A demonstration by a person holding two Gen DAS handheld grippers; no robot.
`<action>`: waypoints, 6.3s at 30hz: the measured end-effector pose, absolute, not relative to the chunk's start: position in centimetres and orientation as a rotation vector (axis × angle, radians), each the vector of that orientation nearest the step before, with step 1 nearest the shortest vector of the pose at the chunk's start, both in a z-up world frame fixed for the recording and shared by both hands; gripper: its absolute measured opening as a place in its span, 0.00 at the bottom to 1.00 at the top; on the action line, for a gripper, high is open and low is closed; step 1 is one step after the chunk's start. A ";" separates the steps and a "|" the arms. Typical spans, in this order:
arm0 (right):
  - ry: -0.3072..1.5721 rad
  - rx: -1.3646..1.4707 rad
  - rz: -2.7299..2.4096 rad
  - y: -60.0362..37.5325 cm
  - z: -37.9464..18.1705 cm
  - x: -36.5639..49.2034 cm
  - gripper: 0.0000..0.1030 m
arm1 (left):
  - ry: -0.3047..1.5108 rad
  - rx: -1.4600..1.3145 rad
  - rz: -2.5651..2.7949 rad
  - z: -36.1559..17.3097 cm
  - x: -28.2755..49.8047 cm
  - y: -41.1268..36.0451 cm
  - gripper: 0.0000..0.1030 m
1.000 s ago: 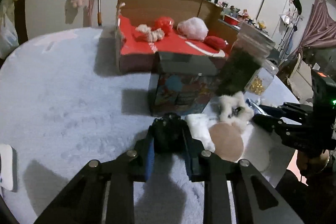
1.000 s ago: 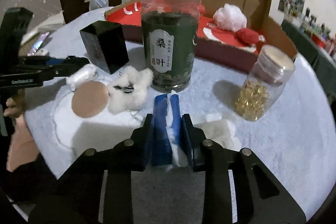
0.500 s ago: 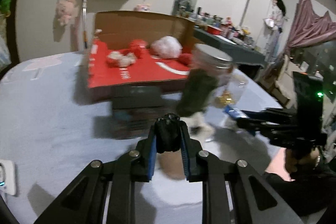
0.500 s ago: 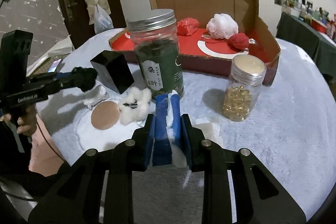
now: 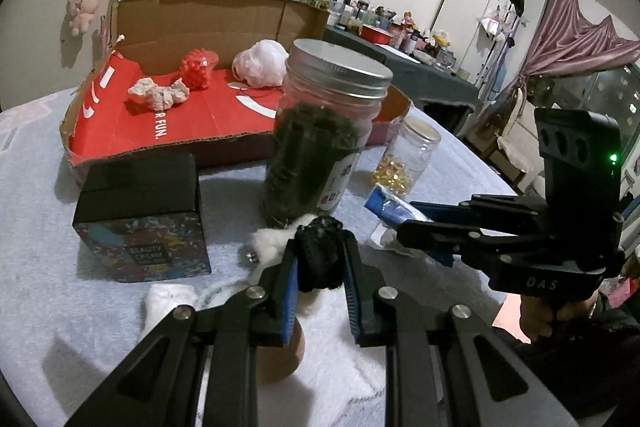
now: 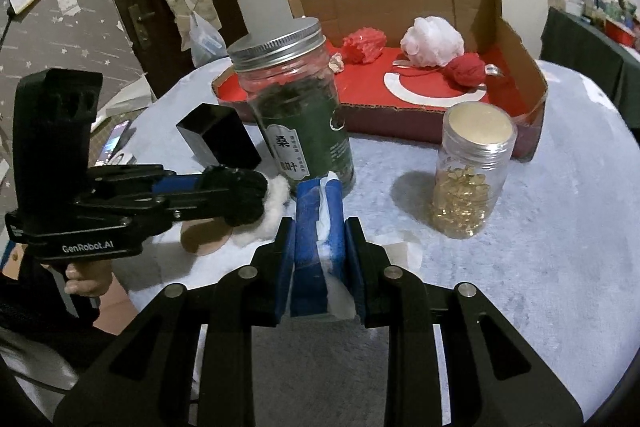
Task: Organize soft objects
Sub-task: 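Carry the black fuzzy item and blue packet into the cardboard box, then open both tools to release the items and lift out of the box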
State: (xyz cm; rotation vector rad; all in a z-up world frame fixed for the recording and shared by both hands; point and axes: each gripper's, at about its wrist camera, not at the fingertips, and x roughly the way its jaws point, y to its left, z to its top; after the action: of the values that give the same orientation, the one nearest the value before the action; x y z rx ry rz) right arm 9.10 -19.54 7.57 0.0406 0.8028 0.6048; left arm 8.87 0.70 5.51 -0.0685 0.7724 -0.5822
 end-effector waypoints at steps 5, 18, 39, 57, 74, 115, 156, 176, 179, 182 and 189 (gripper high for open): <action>0.807 0.053 0.614 -19.6 7.4 9.3 0.23 | 0.774 -0.060 -0.574 5.3 9.0 0.7 0.21; 0.792 0.058 0.614 -20.5 7.8 8.7 0.23 | 0.761 -0.090 -0.549 5.9 8.5 2.8 0.21; 0.827 0.138 0.516 -27.0 7.4 8.9 0.23 | 0.770 -0.143 -0.333 6.2 7.7 10.9 0.21; 0.814 0.074 0.447 -31.0 6.5 11.0 0.23 | 0.751 -0.149 -0.339 5.0 11.0 14.7 0.21; 0.779 -0.064 0.542 -30.3 8.4 15.3 0.23 | 0.742 -0.084 -0.428 6.4 15.1 15.1 0.21; 0.952 -0.179 0.672 -18.7 12.3 31.5 0.23 | 0.920 0.167 -0.502 11.1 30.6 1.0 0.21; 1.203 -0.215 0.530 -14.3 6.5 39.7 0.24 | 1.022 0.218 -0.462 6.1 37.4 -2.0 0.28; 1.175 -0.252 0.526 -13.5 6.5 39.2 0.60 | 0.999 0.205 -0.467 6.9 36.3 -1.4 0.47; 1.151 -0.258 0.527 -13.4 7.1 38.8 0.60 | 0.985 0.188 -0.467 7.6 35.7 -0.9 0.50; 1.141 -0.250 0.518 -13.6 7.6 38.4 0.60 | 0.952 0.166 -0.471 8.7 34.6 -0.3 0.61; 1.080 -0.245 0.484 -14.8 10.9 35.6 0.60 | 0.866 0.128 -0.451 12.0 30.4 0.7 0.75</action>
State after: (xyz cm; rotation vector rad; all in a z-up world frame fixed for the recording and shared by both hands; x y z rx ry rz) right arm 35.62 -14.84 10.94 -0.2453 1.0797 0.4844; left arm 30.37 0.67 12.03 0.1284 0.8657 -0.4514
